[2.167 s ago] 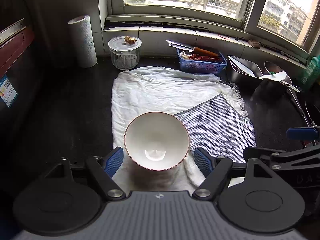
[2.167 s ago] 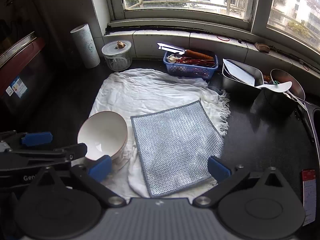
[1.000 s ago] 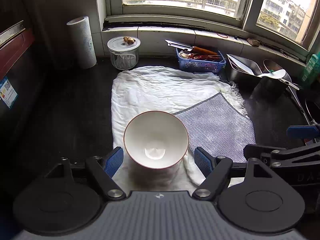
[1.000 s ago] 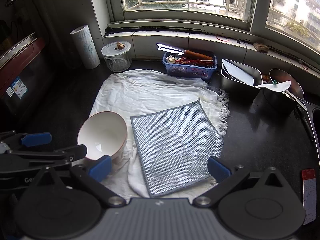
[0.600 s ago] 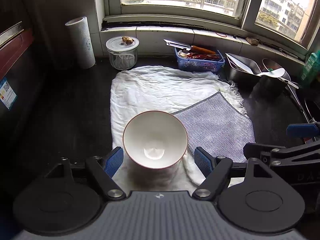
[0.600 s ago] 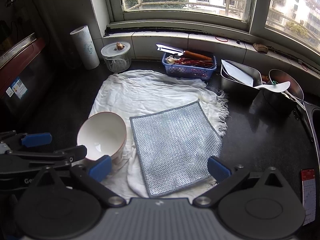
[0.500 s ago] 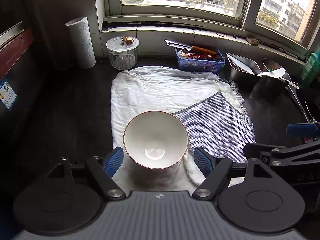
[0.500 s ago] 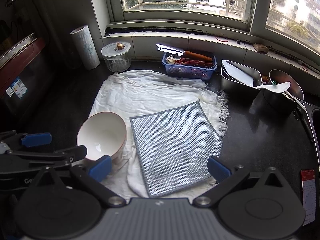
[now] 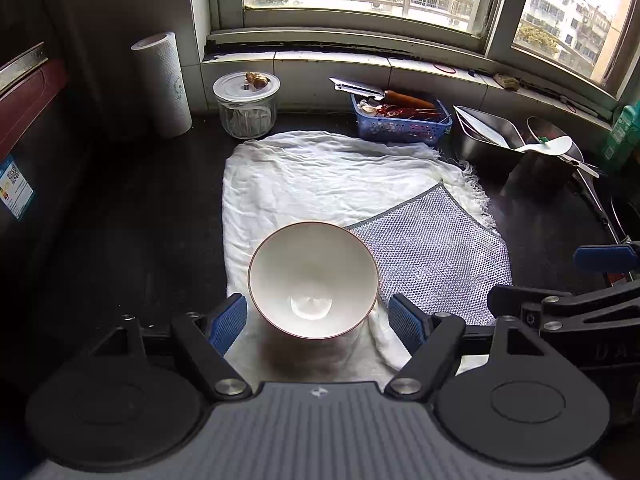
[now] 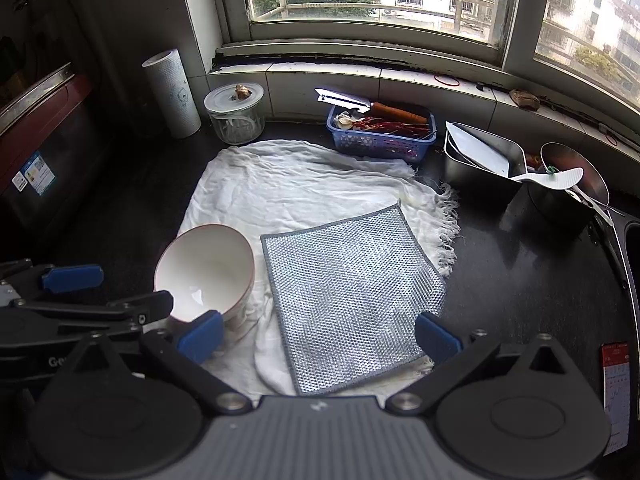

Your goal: Clean bowl

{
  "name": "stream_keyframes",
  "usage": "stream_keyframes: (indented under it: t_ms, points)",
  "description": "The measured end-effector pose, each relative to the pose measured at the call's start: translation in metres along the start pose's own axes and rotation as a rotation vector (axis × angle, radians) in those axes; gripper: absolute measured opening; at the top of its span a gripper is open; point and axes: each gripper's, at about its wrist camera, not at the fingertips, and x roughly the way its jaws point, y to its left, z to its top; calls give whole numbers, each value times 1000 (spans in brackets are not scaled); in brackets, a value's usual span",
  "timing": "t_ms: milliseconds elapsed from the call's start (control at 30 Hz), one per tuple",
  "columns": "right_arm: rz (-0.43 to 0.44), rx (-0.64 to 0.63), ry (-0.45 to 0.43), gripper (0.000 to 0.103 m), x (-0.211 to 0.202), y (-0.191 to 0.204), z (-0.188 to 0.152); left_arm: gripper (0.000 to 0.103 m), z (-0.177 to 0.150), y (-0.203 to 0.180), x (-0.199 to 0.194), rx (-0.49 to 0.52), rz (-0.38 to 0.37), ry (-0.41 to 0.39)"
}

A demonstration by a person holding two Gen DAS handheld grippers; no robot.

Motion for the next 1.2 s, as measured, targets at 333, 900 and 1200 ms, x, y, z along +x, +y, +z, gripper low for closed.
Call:
stream_keyframes:
  t_ms: [333, 900, 1200]
  points:
    - [1, 2, 5, 102, 2, -1, 1, 78, 2, 1, 3, -2, -1, 7]
    - [4, 8, 16, 102, 6, -2, 4, 78, 3, 1, 9, -9, -4, 20]
    - [5, 12, 24, 102, 8, -3, 4, 78, 3, 1, 12, -12, -5, 29]
